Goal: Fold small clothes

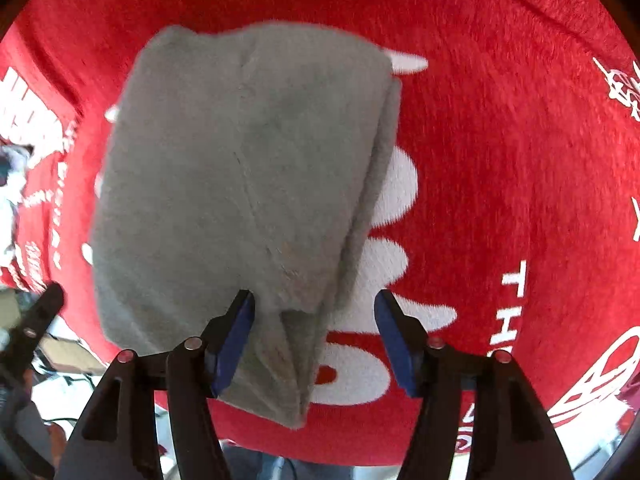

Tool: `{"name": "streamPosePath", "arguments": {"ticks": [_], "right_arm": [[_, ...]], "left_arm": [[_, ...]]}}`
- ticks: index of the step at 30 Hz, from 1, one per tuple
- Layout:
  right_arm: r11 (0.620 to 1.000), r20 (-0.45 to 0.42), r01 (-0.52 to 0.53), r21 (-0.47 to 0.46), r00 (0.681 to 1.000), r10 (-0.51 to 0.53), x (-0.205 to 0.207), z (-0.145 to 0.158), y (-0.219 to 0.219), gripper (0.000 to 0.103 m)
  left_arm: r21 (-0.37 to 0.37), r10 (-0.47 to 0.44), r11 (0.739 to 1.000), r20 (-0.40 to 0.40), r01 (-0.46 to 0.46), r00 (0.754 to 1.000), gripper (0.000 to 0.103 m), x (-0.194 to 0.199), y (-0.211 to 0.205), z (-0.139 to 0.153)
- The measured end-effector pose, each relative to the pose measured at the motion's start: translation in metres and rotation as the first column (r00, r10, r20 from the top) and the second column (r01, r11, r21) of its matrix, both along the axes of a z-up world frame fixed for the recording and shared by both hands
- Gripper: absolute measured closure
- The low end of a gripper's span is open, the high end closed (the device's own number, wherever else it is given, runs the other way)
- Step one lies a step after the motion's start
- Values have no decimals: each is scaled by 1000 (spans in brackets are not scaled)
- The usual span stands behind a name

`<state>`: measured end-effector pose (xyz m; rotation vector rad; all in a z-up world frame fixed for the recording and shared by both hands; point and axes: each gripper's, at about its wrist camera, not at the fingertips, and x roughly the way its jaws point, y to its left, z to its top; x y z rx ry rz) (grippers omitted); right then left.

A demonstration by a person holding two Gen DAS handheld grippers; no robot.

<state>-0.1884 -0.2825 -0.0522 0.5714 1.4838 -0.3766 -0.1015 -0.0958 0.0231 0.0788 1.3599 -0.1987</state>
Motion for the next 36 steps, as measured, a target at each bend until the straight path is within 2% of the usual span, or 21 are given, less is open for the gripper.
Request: {"name": "streamPosePath", "arguments": {"ticks": [2, 5, 10, 18, 24, 27, 29, 36], "right_arm": [[999, 44, 30, 10, 999, -30, 6, 7, -5, 37], [997, 81, 63, 53, 994, -68, 12, 12, -13, 30], [994, 82, 66, 85, 994, -73, 21, 5, -18, 30], [983, 94, 104, 150, 988, -119, 14, -4, -17, 30], [972, 112, 148, 183, 979, -170, -1, -5, -27, 29], [965, 127, 167, 203, 973, -195, -8, -6, -31, 23], [962, 134, 175, 208, 970, -205, -12, -8, -32, 23], [949, 154, 214, 232, 955, -253, -24, -7, -40, 23]], "left_arm": [[-12, 13, 1000, -5, -13, 1000, 1, 2, 1, 1], [-7, 20, 1000, 7, -20, 1000, 1, 5, 1, 5], [-8, 69, 998, 27, -69, 997, 1, 13, 9, 10], [-20, 64, 998, -38, -65, 997, 1, 17, 28, -5], [-51, 11, 999, -45, -13, 999, 1, 22, 47, -13], [-56, -17, 998, -58, 14, 998, 1, 30, 57, -19], [-58, -27, 998, -77, 22, 997, 1, 38, 62, -25], [-41, -81, 996, -94, 77, 992, 1, 56, 58, -33]]}}
